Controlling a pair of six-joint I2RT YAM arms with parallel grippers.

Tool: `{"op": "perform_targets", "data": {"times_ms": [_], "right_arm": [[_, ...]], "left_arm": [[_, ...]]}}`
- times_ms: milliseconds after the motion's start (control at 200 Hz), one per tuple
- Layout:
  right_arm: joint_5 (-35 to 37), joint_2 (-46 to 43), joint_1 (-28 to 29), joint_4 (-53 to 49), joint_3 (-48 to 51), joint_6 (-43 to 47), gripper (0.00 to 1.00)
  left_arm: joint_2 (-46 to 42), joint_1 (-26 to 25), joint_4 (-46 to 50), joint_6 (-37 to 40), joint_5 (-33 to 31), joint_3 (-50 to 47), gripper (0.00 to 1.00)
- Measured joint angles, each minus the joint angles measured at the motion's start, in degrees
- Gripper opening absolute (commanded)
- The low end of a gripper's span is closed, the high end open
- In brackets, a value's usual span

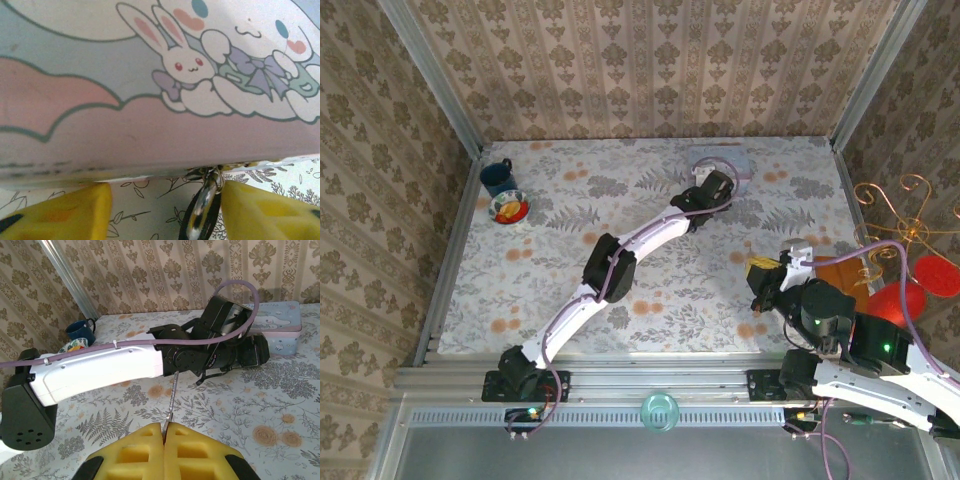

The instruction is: Unlock the padlock with the key

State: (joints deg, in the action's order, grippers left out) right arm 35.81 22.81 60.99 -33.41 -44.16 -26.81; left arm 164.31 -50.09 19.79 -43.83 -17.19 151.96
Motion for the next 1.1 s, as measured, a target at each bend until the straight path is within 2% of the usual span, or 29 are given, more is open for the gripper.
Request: {"op": "perform_targets", "data": {"times_ms": [130, 270, 340, 420, 540, 655, 885, 1000, 1100], "right_arm": [[0.00, 0.00, 0.00, -0.02, 0.00, -0.02, 0.00], [0.00, 0.00, 0.00, -0.02, 0.00, -0.07, 0.00], [0.00, 0.00, 0.00, -0.02, 0.00, -0.22, 0.00], [0.00, 0.00, 0.00, -0.02, 0.04, -0.28, 0.00], [-0.02, 0.22, 0.00, -0.02, 0.33, -0.66, 0.00], [-0.22, 1.79, 0.00, 0.07, 0.68, -1.33, 0.00], [-2.32, 8.59, -0.13, 2.32, 1.55, -2.34, 0.00], [-4.55, 13.27, -0.76, 5.05, 1.75, -2.86, 0.00], [-7.58, 18.23, -2.19, 8.20, 2.58, -3.82, 0.00]], "left_arm": [[0.46, 0.39, -0.09, -0.48, 0.68, 0.28, 0.39], [0.55, 0.81, -0.50, -0.81, 1.14, -0.07, 0.21], [-0.44, 1.01, -3.21, -0.79, 1.81, -2.91, 0.12], [-3.67, 1.07, -5.70, 0.74, 2.19, -8.72, 0.08], [-11.34, 1.62, -8.22, 2.60, 2.34, -21.81, 0.05], [-21.75, 3.37, -14.08, 3.15, 3.82, -40.22, 0.04], [-40.39, 11.58, -24.65, 3.15, 7.34, -71.87, 0.03], [-48.04, 15.13, -27.17, 3.45, 7.96, -83.60, 0.03], [-53.44, 15.41, -27.12, 3.63, 8.39, -90.47, 0.04]]}}
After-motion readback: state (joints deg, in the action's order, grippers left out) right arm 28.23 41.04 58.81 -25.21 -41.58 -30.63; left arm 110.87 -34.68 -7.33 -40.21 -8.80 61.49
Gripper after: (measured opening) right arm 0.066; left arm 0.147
